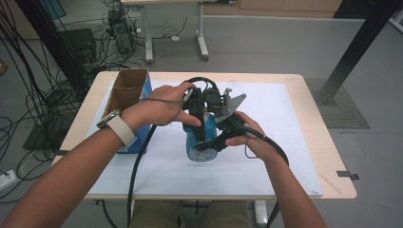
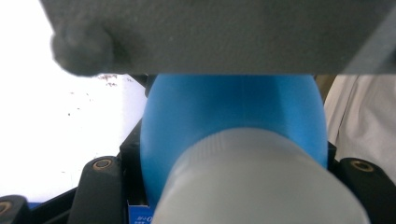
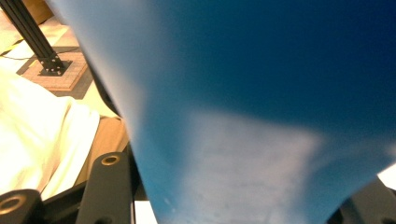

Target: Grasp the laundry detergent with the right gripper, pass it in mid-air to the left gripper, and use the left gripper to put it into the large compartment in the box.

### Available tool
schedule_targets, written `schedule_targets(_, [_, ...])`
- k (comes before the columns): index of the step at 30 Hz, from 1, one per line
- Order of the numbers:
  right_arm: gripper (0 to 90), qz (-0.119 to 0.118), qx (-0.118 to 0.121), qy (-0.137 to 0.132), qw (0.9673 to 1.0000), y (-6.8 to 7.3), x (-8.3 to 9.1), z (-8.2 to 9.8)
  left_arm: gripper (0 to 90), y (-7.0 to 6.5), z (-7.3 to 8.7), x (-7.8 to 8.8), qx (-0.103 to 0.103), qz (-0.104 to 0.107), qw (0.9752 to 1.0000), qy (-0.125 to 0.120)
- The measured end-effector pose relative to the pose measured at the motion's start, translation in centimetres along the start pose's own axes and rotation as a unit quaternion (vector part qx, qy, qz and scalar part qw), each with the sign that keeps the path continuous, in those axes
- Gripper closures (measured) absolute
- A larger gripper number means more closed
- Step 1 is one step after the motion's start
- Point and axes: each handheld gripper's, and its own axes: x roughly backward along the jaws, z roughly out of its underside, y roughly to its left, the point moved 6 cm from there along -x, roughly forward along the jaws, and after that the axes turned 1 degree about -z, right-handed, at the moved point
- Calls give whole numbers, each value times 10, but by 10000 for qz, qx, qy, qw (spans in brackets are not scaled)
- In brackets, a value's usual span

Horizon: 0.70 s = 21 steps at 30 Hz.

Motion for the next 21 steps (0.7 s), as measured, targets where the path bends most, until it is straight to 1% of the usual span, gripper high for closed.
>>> schedule_targets(3, [430, 9, 8, 6, 10000, 0, 1, 0, 383, 0, 0, 0, 1, -5, 10000, -36])
schedule_targets(15, [430, 10, 21, -2, 10000, 0, 0, 0, 381, 0, 1, 0, 8, 8, 10000, -4])
schedule_targets(16, [430, 22, 38, 2, 10000, -1, -1, 0, 381, 0, 1, 0, 12, 9, 10000, -1])
schedule_targets(17, [430, 39, 114, -20, 9999, -2, -1, 0, 379, 0, 1, 1, 16, 4, 10000, 0])
schedule_targets(19, [430, 15, 37, 4, 10000, -1, -1, 1, 373, 0, 1, 1, 23, -7, 10000, 9])
schedule_targets(21, [430, 7, 38, -2, 10000, -1, -2, 1, 373, 0, 2, 1, 20, -17, 10000, -25])
